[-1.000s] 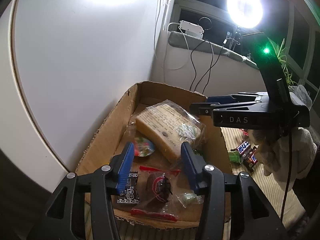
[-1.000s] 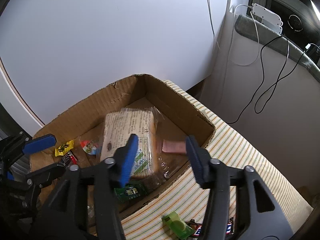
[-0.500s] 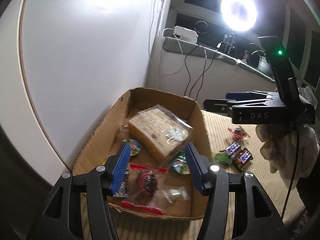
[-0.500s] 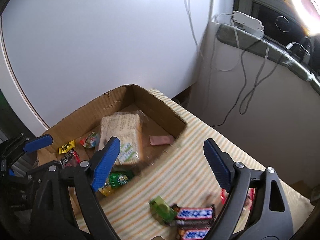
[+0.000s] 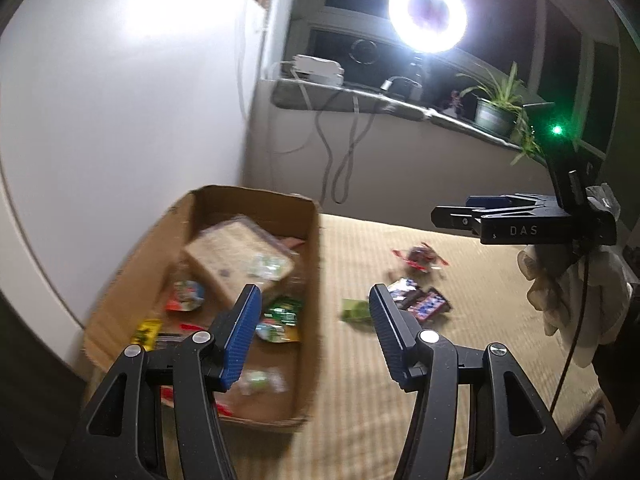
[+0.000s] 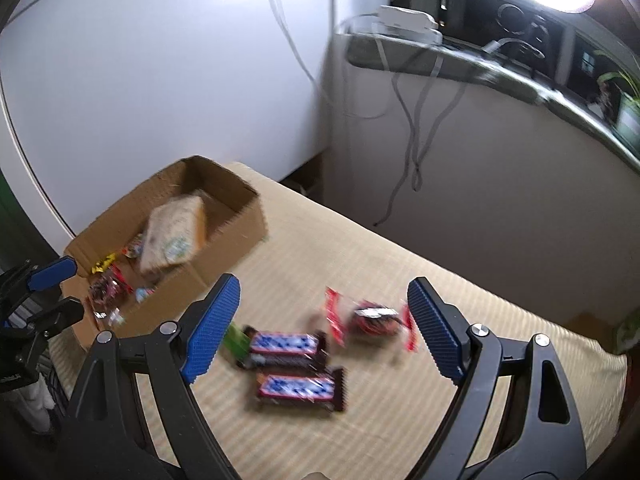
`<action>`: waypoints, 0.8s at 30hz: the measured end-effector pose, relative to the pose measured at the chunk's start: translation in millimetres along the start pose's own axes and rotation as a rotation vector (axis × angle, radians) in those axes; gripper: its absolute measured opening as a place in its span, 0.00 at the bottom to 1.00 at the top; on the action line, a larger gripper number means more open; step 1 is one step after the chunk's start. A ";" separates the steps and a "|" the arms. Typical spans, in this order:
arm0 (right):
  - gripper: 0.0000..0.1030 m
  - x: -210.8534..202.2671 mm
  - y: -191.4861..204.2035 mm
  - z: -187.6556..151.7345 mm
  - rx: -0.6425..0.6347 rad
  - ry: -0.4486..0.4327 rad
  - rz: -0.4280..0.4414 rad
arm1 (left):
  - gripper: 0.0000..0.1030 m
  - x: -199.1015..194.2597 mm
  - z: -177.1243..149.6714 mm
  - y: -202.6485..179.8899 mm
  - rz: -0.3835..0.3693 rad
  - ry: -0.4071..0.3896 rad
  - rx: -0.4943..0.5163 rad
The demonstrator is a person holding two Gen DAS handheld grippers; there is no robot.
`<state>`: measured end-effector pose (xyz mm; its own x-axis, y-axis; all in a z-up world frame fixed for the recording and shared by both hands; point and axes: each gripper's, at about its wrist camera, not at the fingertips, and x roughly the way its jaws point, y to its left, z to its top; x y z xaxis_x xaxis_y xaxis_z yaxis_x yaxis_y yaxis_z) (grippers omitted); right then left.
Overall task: Organize snacks
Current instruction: 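Withdraw both tools from the box toward the Snickers bars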
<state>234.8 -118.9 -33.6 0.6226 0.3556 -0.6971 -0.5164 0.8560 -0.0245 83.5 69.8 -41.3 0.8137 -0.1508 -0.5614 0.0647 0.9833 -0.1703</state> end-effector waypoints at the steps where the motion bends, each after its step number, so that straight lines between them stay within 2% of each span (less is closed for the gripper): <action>1: 0.86 -1.8 -6.4 -3.5 0.010 0.004 0.001 | 0.54 1.4 -0.5 -4.7 -0.007 0.004 0.005; 8: 0.86 -11.5 -38.4 -33.6 0.062 0.032 0.021 | 0.54 18.4 -6.8 -42.0 -0.051 0.053 0.066; 13: 0.86 -14.0 -52.7 -48.9 0.059 0.044 -0.002 | 0.54 27.1 -10.2 -61.5 -0.077 0.075 0.087; 18: 0.86 -12.7 -71.3 -52.5 0.108 0.043 0.023 | 0.54 39.6 -12.1 -74.6 -0.094 0.099 0.096; 24: 0.86 -4.2 -85.8 -41.2 0.152 0.034 0.077 | 0.54 54.5 -19.1 -77.6 -0.117 0.141 0.085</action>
<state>252.3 -209.3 -58.1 0.5631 0.4119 -0.7164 -0.4655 0.8744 0.1370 111.8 -16.7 -74.1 0.7092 -0.2712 -0.6508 0.2069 0.9625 -0.1756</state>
